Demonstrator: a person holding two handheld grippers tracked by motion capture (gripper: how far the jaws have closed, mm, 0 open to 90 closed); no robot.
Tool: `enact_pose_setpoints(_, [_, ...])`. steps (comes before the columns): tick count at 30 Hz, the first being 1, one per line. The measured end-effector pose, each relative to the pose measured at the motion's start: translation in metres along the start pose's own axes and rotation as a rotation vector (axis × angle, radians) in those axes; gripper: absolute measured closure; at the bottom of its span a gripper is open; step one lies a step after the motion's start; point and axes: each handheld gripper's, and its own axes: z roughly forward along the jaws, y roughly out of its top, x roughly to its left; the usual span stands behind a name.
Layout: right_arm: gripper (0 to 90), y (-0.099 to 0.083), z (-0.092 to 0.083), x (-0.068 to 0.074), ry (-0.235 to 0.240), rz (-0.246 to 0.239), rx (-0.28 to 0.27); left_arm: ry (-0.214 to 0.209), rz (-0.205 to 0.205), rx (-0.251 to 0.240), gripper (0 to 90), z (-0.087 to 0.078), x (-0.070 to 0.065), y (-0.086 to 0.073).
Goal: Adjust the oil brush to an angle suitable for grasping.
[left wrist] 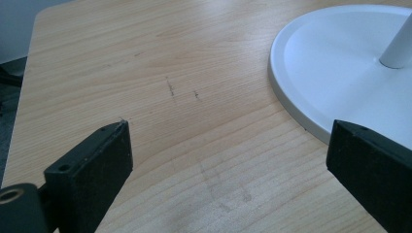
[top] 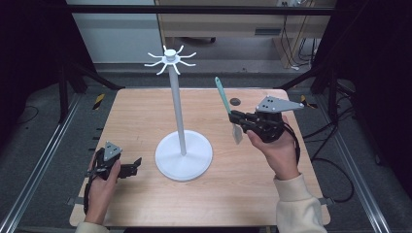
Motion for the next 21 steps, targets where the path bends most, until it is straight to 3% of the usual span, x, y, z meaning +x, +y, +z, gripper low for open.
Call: enact_pose_setpoints(21, [82.4, 0.017, -0.001, 0.021, 0.032, -0.011, -0.102, -0.001, 0.005, 0.002, 2.4, 0.000, -0.001, 0.000])
